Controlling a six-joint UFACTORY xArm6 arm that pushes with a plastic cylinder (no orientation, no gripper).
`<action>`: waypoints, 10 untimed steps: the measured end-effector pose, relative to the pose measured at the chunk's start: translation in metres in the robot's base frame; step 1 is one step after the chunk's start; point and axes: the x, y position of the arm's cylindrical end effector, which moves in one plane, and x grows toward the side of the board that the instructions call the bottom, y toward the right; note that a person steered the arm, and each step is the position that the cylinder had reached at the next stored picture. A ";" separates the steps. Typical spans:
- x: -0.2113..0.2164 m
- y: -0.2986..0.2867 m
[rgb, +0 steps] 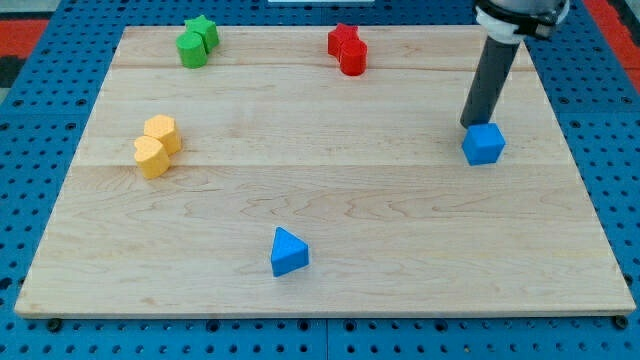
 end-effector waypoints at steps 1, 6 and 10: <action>0.000 0.005; 0.103 -0.238; 0.171 -0.194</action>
